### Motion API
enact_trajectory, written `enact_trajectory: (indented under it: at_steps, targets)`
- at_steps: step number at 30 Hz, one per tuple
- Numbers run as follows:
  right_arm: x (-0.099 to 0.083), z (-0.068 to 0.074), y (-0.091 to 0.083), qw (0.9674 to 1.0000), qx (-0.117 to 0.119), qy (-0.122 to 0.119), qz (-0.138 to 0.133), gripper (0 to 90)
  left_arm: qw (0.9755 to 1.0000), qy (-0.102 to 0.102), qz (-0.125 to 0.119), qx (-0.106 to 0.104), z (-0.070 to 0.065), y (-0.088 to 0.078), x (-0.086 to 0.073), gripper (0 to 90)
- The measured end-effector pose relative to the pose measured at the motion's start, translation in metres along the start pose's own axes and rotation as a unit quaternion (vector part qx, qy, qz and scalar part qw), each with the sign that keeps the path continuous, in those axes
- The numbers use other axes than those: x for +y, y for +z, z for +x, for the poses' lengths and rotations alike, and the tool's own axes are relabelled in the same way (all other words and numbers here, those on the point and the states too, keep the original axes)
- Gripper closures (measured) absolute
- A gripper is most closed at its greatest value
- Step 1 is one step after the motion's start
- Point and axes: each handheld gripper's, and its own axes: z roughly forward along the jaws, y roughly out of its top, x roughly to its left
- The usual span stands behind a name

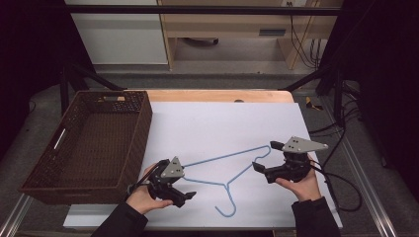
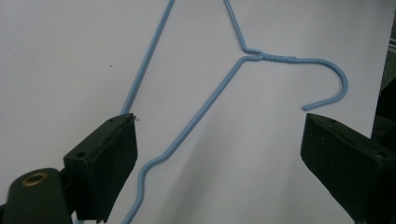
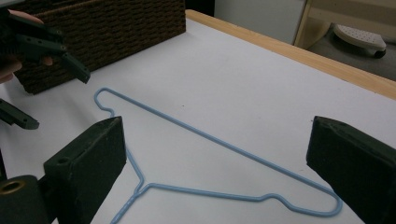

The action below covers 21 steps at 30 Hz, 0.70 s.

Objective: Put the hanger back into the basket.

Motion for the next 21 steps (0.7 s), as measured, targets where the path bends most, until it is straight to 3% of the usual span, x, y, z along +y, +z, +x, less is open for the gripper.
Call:
enact_trajectory:
  at_steps: [11, 15, 21]
  targets:
    - [0.000, -0.002, -0.003, 1.0000, -0.002, 0.002, 0.001, 5.1, 0.9985, 0.033, 0.041, -0.014, 0.004, 0.014, 0.015, 13.7]
    - [0.000, -0.002, -0.004, 1.0000, -0.004, 0.003, 0.001, 5.1, 0.9966, 0.053, 0.059, -0.023, 0.003, 0.022, 0.021, 15.0]
    - [-0.001, -0.003, -0.004, 1.0000, -0.003, 0.003, 0.002, 5.1, 0.9917, 0.086, 0.088, -0.036, 0.000, 0.032, 0.028, 16.7]
